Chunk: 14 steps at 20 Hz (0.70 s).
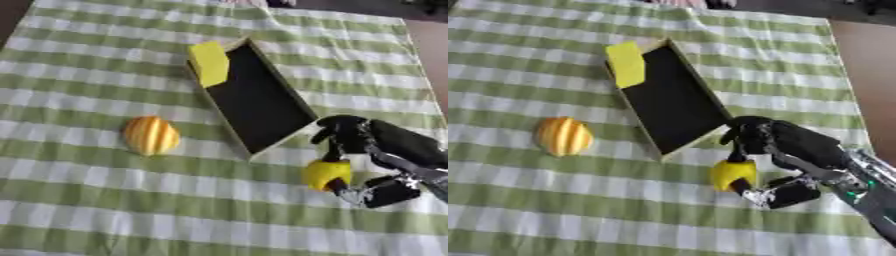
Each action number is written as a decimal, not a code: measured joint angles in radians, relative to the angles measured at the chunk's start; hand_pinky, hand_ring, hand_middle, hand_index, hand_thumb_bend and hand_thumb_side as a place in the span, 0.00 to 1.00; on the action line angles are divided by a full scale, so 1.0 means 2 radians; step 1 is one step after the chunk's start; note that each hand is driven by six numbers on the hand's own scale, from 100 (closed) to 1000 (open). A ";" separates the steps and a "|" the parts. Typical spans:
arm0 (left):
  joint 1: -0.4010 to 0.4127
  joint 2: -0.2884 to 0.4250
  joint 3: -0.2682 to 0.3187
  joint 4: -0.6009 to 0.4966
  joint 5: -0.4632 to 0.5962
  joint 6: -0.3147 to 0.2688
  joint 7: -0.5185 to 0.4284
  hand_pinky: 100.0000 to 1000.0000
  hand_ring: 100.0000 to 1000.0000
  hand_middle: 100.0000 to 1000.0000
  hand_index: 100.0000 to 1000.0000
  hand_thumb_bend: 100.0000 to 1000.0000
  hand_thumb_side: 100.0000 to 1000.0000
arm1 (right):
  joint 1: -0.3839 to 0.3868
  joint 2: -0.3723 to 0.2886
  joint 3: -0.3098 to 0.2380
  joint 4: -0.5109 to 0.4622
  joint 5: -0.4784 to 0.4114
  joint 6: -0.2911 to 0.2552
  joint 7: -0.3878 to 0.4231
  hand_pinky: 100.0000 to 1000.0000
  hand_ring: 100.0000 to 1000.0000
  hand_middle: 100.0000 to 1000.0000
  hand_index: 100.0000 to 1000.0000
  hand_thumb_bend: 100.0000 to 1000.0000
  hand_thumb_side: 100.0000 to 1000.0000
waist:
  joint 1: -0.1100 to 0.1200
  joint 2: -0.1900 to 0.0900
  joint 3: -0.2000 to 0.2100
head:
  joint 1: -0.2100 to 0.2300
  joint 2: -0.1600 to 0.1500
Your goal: Pick up objects on the table and place them in the box.
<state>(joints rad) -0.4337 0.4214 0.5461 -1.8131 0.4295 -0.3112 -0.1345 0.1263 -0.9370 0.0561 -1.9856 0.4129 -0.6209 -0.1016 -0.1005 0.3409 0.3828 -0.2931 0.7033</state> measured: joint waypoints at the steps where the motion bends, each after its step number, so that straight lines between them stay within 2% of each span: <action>1: 0.000 0.000 0.000 0.000 -0.001 0.000 0.000 0.71 0.77 0.65 0.73 0.00 0.52 | -0.004 -0.002 -0.004 0.000 -0.008 0.004 -0.002 0.88 0.69 0.33 0.56 0.00 0.22 | -0.001 0.002 0.004 | -0.002 -0.001; 4: -0.004 0.000 0.000 0.000 -0.001 -0.001 -0.001 0.71 0.77 0.65 0.73 0.00 0.52 | -0.014 -0.006 -0.016 0.000 -0.031 0.019 -0.011 0.87 0.68 0.33 0.56 0.00 0.29 | -0.005 0.006 0.012 | -0.007 -0.006; 10: -0.013 0.000 -0.002 0.000 0.001 -0.006 -0.005 0.71 0.77 0.65 0.73 0.00 0.52 | -0.038 -0.019 -0.034 0.000 -0.078 0.039 -0.032 0.86 0.68 0.33 0.56 0.00 0.34 | -0.012 0.015 0.028 | -0.021 -0.015; 14: -0.017 0.000 -0.003 0.001 0.003 -0.011 -0.011 0.71 0.77 0.65 0.73 0.00 0.52 | -0.050 -0.023 -0.048 0.000 -0.106 0.050 -0.045 0.87 0.68 0.33 0.56 0.00 0.36 | -0.017 0.021 0.039 | -0.049 -0.018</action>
<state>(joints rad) -0.4679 0.4215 0.5392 -1.8116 0.4359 -0.3329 -0.1562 0.0268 -0.9827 -0.0394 -1.9856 0.2004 -0.5205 -0.1908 -0.1337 0.3839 0.4611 -0.3919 0.6665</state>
